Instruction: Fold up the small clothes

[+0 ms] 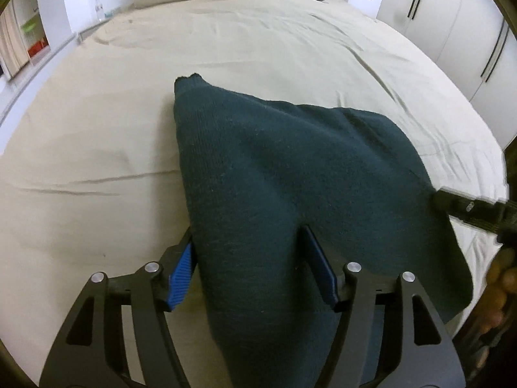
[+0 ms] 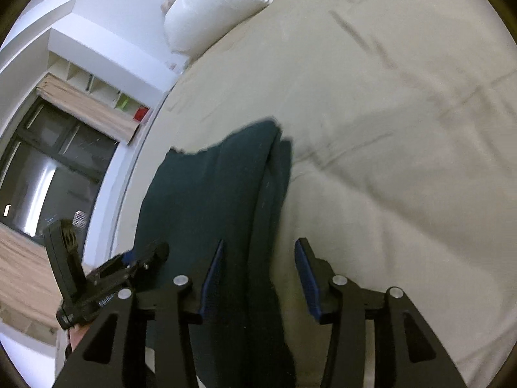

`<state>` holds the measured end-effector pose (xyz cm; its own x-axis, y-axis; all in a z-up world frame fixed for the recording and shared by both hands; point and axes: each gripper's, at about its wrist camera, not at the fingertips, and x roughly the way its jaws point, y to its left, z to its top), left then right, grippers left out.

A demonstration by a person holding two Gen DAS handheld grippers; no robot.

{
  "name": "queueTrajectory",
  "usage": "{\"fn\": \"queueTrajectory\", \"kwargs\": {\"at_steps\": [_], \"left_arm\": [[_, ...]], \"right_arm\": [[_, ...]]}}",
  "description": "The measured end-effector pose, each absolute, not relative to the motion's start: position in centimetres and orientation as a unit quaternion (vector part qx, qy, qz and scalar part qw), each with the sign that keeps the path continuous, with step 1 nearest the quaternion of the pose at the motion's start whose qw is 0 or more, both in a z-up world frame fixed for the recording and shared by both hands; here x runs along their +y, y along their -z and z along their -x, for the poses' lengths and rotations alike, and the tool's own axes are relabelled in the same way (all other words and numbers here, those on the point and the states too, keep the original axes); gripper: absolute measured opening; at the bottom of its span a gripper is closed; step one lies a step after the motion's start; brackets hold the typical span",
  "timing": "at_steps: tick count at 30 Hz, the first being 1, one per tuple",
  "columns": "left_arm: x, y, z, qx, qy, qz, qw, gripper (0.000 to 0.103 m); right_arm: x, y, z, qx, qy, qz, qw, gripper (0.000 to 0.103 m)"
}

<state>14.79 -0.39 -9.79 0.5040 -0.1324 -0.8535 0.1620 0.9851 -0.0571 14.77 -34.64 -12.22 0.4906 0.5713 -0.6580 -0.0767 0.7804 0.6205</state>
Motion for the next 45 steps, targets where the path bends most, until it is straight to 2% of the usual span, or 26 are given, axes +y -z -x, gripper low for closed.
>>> {"fn": "queueTrajectory", "kwargs": {"at_steps": [4,9,14,16,21,24,25,26,27,28,29,30,31,33,36,38,41,45], "left_arm": [[-1.0,9.7,-15.5,0.491,0.078,-0.017,0.868,0.063],[0.9,9.6,-15.0,0.490,0.077,-0.016,0.868,0.063],[1.1,9.5,-14.8,0.488,0.077,-0.015,0.869,0.063],[1.2,9.4,-14.7,0.486,0.079,-0.013,0.870,0.063],[1.6,8.0,-13.2,0.456,0.069,-0.014,0.887,0.063],[1.8,5.8,-11.5,0.400,0.038,-0.038,0.915,0.063],[1.8,4.8,-10.6,0.373,0.022,-0.049,0.926,0.064],[1.8,3.5,-9.5,0.337,0.009,-0.061,0.939,0.069],[1.8,2.3,-8.4,0.303,-0.002,-0.069,0.951,0.081],[1.7,1.0,-7.1,0.264,-0.013,-0.075,0.961,0.088],[1.7,-0.6,-5.5,0.218,-0.028,-0.079,0.972,0.101],[1.6,-1.9,-3.9,0.177,-0.041,-0.082,0.980,0.103],[1.4,-3.2,-2.3,0.134,-0.058,-0.087,0.985,0.103],[0.9,-5.0,0.5,0.062,-0.097,-0.095,0.989,0.103],[0.8,-7.8,3.2,0.032,-0.097,-0.080,0.992,0.103],[1.0,-9.5,4.2,0.034,-0.080,-0.063,0.994,0.103],[1.1,-11.4,5.7,0.029,-0.082,-0.055,0.995,0.103],[0.9,-12.0,6.0,0.075,-0.071,-0.056,0.993,0.103]], "right_arm": [[-34.9,9.2,-14.5,0.436,-0.169,-0.246,0.849,0.048],[-31.1,6.9,-14.9,0.416,-0.241,-0.236,0.844,0.048],[-27.9,9.6,-16.5,0.456,-0.261,-0.218,0.822,0.049],[-27.7,11.2,-16.6,0.470,-0.248,-0.206,0.822,0.044],[-28.8,10.6,-15.3,0.449,-0.238,-0.198,0.838,0.043],[-29.7,8.7,-13.9,0.421,-0.177,-0.147,0.877,0.057],[-30.0,8.2,-13.5,0.411,-0.164,-0.140,0.886,0.057],[-30.6,7.2,-12.7,0.393,-0.154,-0.135,0.896,0.057],[-31.2,5.9,-11.7,0.367,-0.148,-0.132,0.909,0.059],[-31.5,5.0,-11.3,0.350,-0.142,-0.128,0.917,0.063],[-31.9,3.5,-10.2,0.318,-0.127,-0.116,0.932,0.071],[-32.0,2.1,-9.2,0.288,-0.116,-0.106,0.945,0.077],[-32.1,0.9,-8.4,0.261,-0.109,-0.097,0.954,0.088],[-32.3,-1.7,-5.6,0.186,-0.094,-0.073,0.975,0.103],[-31.7,-4.9,-1.7,0.073,-0.066,-0.030,0.995,0.103],[-30.9,-6.6,-0.2,0.041,-0.054,0.004,0.998,0.103],[-30.6,-9.2,1.5,0.029,-0.073,0.011,0.997,0.103],[-30.5,-11.1,2.9,0.020,-0.079,-0.007,0.997,0.103]]}}
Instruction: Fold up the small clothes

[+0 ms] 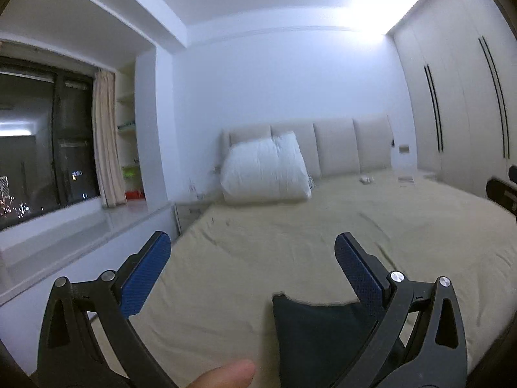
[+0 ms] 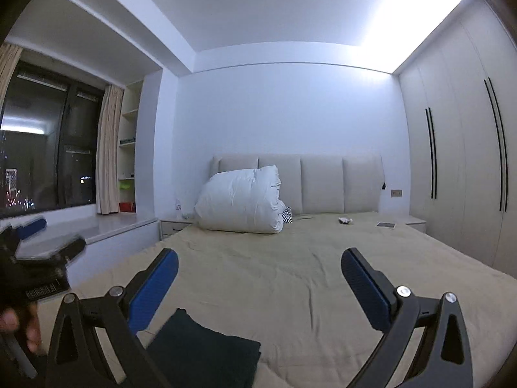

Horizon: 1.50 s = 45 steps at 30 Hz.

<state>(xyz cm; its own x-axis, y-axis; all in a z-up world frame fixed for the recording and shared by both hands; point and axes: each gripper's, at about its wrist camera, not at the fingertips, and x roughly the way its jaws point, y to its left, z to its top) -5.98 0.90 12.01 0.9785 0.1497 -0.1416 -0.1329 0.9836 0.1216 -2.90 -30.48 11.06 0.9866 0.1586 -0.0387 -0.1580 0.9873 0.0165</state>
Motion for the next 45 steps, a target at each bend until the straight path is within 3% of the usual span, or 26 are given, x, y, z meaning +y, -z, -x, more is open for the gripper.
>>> {"fn": "queueTrajectory", "kwargs": {"at_steps": [3,7,8,12,17,45], "left_arm": [[0.8,-10.5,5.2,0.138,-0.062,-0.050,0.987,0.103],[0.6,-6.1,2.7,0.281,-0.035,-0.028,0.959,0.103],[0.7,-4.8,2.3,0.313,-0.025,-0.016,0.949,0.103],[0.9,-0.7,0.7,0.395,-0.024,-0.005,0.919,0.103],[1.1,1.0,-0.3,0.415,-0.026,-0.008,0.910,0.103],[2.7,3.8,-2.8,0.436,-0.038,-0.009,0.899,0.103]], "right_arm": [[-29.9,-10.4,1.4,0.082,-0.067,-0.021,0.994,0.103],[-29.6,-6.7,-0.7,0.193,-0.042,-0.035,0.980,0.103],[-29.4,-4.0,-1.9,0.257,-0.033,-0.048,0.965,0.103],[-29.3,-1.0,-2.8,0.316,-0.025,-0.059,0.947,0.103],[-29.0,1.5,-2.1,0.351,-0.021,-0.055,0.935,0.103],[-29.0,3.1,-2.7,0.381,-0.030,-0.045,0.923,0.103]]}}
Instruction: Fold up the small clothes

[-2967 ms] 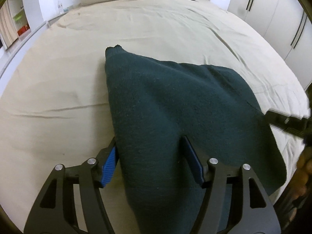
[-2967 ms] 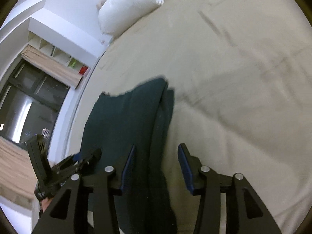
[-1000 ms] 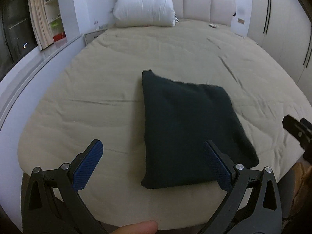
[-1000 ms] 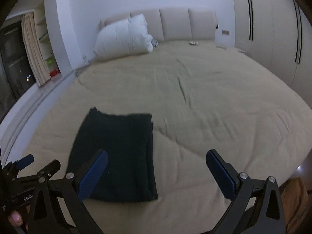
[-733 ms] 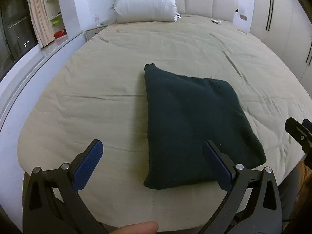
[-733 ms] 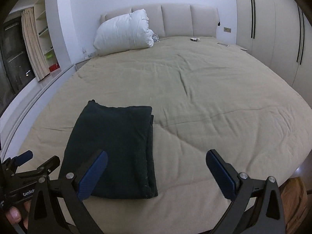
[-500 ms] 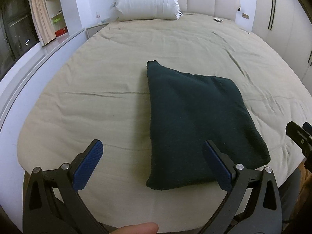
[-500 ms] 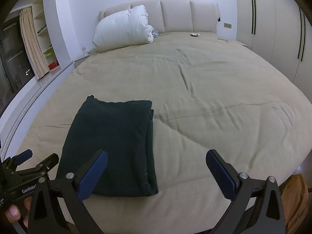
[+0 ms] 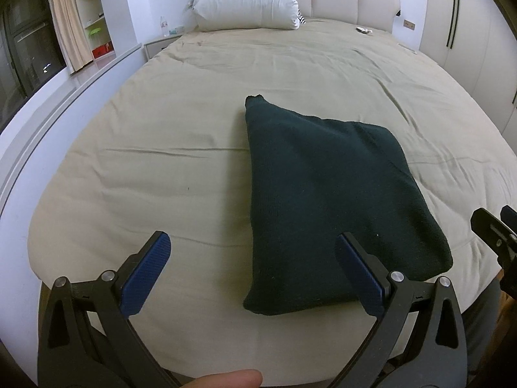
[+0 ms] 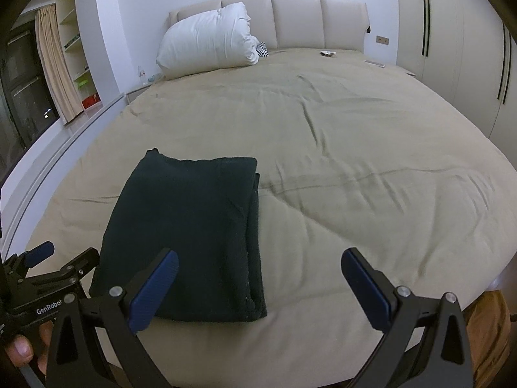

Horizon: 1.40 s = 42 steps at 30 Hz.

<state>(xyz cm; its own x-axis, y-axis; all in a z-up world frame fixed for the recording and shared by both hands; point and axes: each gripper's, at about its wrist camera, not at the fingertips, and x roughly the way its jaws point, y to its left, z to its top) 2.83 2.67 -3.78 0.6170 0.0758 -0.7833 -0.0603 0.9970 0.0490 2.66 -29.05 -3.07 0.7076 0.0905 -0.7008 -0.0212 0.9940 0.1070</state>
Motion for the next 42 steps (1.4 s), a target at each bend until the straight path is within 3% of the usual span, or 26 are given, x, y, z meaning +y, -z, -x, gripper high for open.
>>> {"fn": "queueTrajectory", "kwargs": {"at_steps": [42], "left_arm": [[2.37,4.18,-2.84,0.440,-0.038,-0.006,0.897,0.103]], "right_arm": [[-29.26,3.59,-3.17,0.388,-0.040,-0.039,0.920,0.103]]}}
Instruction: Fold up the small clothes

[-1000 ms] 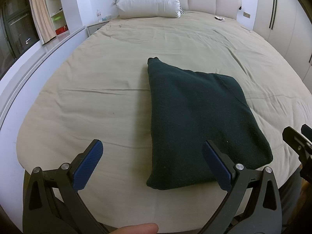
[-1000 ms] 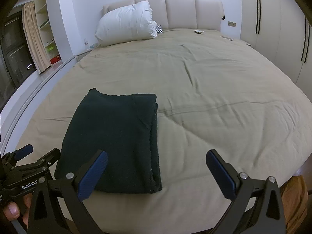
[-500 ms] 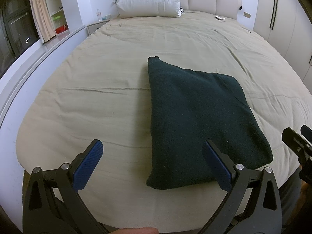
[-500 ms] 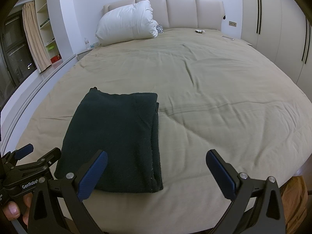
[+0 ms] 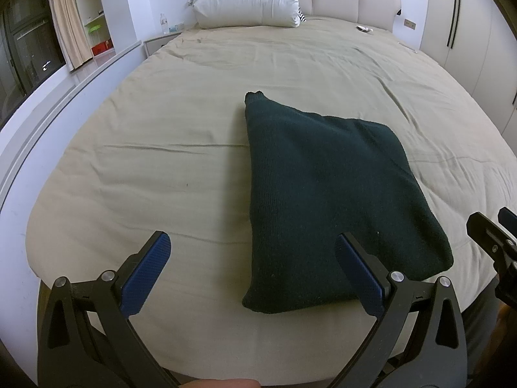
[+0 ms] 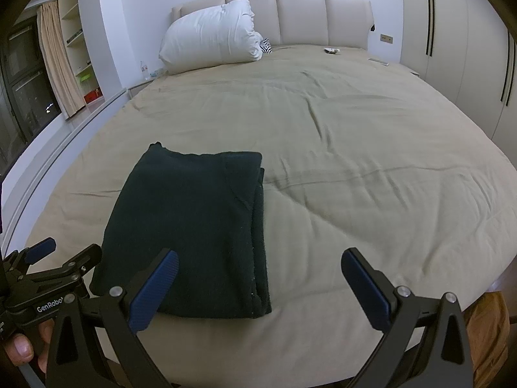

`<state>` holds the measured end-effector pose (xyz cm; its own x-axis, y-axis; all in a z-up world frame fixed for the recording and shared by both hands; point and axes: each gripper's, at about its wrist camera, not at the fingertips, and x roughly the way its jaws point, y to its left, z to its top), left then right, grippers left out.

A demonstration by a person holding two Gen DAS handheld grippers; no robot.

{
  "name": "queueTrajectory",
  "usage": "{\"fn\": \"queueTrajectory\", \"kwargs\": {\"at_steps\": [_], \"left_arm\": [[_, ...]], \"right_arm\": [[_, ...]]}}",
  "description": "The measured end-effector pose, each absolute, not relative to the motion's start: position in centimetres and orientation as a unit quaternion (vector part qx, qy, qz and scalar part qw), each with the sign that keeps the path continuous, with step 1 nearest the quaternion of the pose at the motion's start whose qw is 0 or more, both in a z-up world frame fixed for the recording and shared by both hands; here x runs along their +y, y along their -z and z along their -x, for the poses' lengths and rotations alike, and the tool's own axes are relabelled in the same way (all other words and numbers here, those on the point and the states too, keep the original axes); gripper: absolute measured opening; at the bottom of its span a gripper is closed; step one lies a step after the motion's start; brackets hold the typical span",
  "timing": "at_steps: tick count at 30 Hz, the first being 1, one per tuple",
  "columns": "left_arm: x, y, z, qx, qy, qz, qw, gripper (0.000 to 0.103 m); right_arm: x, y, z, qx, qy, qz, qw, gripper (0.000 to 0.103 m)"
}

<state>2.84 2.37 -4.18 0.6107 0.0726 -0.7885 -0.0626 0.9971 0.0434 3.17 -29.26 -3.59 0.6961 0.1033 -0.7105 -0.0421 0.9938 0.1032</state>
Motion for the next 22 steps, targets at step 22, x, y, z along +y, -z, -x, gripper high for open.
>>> {"fn": "queueTrajectory", "kwargs": {"at_steps": [22], "left_arm": [[2.63,4.47,-2.98,0.442,-0.033,-0.005,0.896,0.103]], "right_arm": [[-29.38,3.61,-3.33,0.388,-0.041,-0.040,0.920,0.103]]}}
